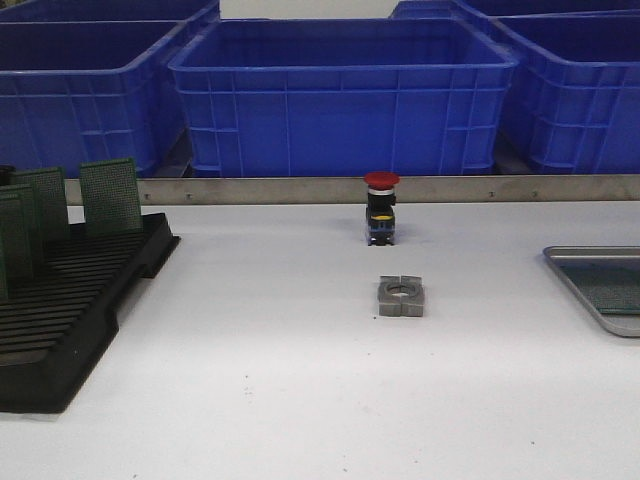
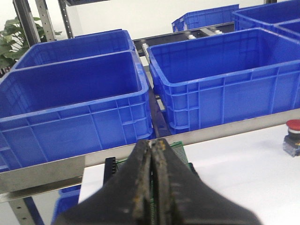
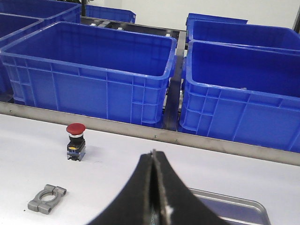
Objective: Place circuit board on tray
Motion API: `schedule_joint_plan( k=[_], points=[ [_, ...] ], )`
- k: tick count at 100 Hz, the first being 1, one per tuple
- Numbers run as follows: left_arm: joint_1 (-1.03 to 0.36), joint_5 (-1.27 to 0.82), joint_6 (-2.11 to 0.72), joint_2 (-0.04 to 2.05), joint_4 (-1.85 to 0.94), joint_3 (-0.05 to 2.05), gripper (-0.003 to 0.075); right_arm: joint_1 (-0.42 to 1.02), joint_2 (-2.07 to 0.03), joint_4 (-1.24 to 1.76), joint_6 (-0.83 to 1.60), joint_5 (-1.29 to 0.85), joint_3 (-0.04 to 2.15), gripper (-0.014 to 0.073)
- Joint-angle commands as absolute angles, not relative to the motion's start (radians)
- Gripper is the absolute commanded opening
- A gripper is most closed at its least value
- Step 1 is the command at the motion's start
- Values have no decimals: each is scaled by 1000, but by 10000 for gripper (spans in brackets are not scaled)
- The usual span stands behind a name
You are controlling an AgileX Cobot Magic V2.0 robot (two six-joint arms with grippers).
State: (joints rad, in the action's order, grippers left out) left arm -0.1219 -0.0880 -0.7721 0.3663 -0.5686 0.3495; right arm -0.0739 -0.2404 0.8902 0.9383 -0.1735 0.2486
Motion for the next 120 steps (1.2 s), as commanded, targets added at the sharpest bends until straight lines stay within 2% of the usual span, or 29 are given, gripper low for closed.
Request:
schedule_joint_plan(
  k=[1, 13, 23, 80, 120],
  points=[
    [-121, -30, -604, 371, -392, 378, -19, -73, -247, 907, 947, -115, 276, -69],
    [-121, -32, -166, 351, 0, 373, -19, -73, -247, 907, 947, -115, 276, -69],
    [-121, -32, -49, 318, 147, 353, -19, -73, -247, 907, 947, -115, 276, -69],
    [-74, -32, 25, -32, 193, 41, -19, -73, -247, 907, 947, -115, 276, -69],
    [-74, 50, 26, -38, 187, -45, -19, -73, -247, 907, 947, -116, 275, -69]
  ],
)
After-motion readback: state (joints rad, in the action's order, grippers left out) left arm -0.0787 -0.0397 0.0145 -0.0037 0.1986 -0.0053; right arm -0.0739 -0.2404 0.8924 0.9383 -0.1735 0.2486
